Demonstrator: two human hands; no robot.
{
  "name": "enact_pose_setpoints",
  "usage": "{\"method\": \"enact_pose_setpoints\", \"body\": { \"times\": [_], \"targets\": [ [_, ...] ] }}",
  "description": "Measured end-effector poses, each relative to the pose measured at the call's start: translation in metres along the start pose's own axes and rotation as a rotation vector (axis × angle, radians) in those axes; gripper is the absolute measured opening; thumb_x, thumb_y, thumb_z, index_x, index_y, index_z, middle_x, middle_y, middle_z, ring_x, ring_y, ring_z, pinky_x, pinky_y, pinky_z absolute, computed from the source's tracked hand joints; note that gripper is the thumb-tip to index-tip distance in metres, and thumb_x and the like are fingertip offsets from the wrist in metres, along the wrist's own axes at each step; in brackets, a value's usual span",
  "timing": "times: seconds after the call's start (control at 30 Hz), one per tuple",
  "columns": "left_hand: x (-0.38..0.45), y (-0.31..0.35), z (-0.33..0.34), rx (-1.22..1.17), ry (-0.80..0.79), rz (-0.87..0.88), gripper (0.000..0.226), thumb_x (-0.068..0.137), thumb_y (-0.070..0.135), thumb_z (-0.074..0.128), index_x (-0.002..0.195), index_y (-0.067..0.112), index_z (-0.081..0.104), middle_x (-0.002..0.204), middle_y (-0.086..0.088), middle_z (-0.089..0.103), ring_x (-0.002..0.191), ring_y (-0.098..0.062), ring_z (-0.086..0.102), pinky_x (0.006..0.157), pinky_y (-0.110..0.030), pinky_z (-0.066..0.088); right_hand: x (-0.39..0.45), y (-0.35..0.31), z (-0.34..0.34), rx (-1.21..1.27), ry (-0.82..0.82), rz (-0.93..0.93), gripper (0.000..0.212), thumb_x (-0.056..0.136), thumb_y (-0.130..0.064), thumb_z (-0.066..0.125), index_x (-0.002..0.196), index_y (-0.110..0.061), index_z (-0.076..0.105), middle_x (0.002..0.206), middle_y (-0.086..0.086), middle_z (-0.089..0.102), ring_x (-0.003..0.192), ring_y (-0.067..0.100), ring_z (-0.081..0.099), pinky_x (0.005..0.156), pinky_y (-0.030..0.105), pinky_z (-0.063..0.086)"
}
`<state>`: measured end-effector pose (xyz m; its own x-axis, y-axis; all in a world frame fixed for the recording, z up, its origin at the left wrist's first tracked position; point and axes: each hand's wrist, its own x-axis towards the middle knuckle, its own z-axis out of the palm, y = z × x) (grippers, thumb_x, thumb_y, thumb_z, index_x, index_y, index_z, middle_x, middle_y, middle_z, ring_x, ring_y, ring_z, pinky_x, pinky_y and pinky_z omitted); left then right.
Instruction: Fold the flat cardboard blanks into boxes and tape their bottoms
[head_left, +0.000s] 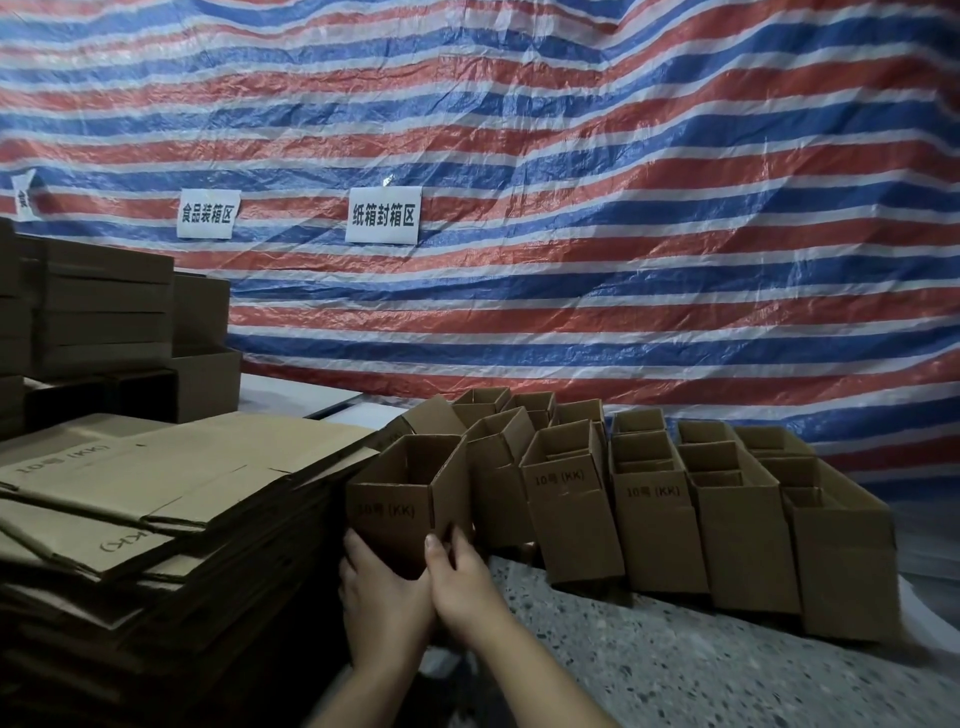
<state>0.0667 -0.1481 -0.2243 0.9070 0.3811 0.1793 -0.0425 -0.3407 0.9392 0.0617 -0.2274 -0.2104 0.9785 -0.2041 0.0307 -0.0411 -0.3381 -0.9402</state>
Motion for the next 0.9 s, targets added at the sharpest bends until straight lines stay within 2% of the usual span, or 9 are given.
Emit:
{"method": "enact_pose_setpoints", "body": {
  "times": [0.23,0.33,0.4,0.53,0.6,0.67,0.8,0.9],
  "targets": [
    [0.006,0.001,0.013,0.001,0.018,-0.013,0.106,0.079,0.055,0.072,0.156,0.016,0.01,0.154,-0.017,0.031,0.139,-0.036,0.035,0.108,-0.05,0.039,0.008,-0.001,-0.007,-0.05,0.033,-0.021,0.062,0.104,-0.049,0.042,0.158,-0.023,0.027,0.16,0.004,0.036,0.145,0.024,0.036,0.119,0.039,0.033],
    [0.008,0.0,0.015,0.002,0.01,-0.013,0.114,0.073,0.06,0.074,0.156,0.015,0.01,0.153,-0.018,0.032,0.139,-0.037,0.035,0.11,-0.05,0.037,0.009,-0.002,-0.017,-0.248,0.186,-0.118,0.049,0.104,-0.048,0.039,0.145,-0.023,0.05,0.144,0.0,0.052,0.131,0.018,0.049,0.106,0.033,0.042],
    [0.009,-0.002,0.017,-0.002,0.012,-0.01,0.116,0.071,0.057,0.077,0.156,0.015,0.009,0.154,-0.019,0.031,0.139,-0.038,0.034,0.111,-0.05,0.036,0.012,-0.006,-0.027,-0.351,0.246,-0.17,0.044,0.104,-0.045,0.039,0.14,-0.023,0.053,0.138,-0.004,0.054,0.126,0.016,0.052,0.099,0.029,0.044],
    [0.012,-0.004,0.019,0.002,0.003,0.011,0.116,0.072,0.057,0.077,0.155,0.012,0.011,0.153,-0.02,0.031,0.138,-0.039,0.034,0.11,-0.05,0.035,0.018,-0.013,-0.031,-0.444,0.12,-0.108,0.047,0.103,-0.039,0.043,0.147,-0.022,0.045,0.145,-0.001,0.049,0.132,0.021,0.048,0.103,0.033,0.04],
    [0.013,-0.002,0.022,0.0,-0.005,0.007,0.113,0.075,0.055,0.076,0.156,0.012,0.011,0.153,-0.02,0.03,0.138,-0.039,0.034,0.109,-0.05,0.035,0.016,-0.013,-0.025,-0.443,0.098,-0.088,0.044,0.103,-0.039,0.041,0.143,-0.022,0.05,0.142,0.0,0.052,0.13,0.022,0.05,0.109,0.038,0.041],
    [0.015,-0.001,0.024,0.006,-0.004,0.004,0.107,0.079,0.046,0.076,0.156,0.012,0.01,0.154,-0.02,0.029,0.139,-0.039,0.033,0.108,-0.051,0.036,0.013,-0.008,-0.019,-0.407,0.081,-0.071,0.042,0.102,-0.042,0.04,0.137,-0.023,0.054,0.136,0.001,0.056,0.124,0.02,0.053,0.108,0.041,0.043],
    [0.016,0.0,0.031,0.014,0.0,0.039,0.107,0.079,0.037,0.079,0.156,0.012,0.009,0.154,-0.021,0.027,0.138,-0.041,0.033,0.107,-0.052,0.037,0.008,0.001,-0.019,-0.324,0.058,-0.033,0.05,0.102,-0.047,0.039,0.147,-0.025,0.044,0.142,-0.001,0.053,0.13,0.019,0.05,0.11,0.037,0.041],
    [0.014,-0.003,0.033,0.006,0.006,0.065,0.112,0.075,0.037,0.082,0.156,0.014,0.009,0.155,-0.02,0.027,0.137,-0.04,0.033,0.107,-0.054,0.038,0.004,0.006,-0.024,-0.314,0.047,-0.012,0.051,0.102,-0.049,0.039,0.147,-0.025,0.043,0.143,-0.001,0.052,0.131,0.019,0.049,0.111,0.038,0.04]
  ]
}}
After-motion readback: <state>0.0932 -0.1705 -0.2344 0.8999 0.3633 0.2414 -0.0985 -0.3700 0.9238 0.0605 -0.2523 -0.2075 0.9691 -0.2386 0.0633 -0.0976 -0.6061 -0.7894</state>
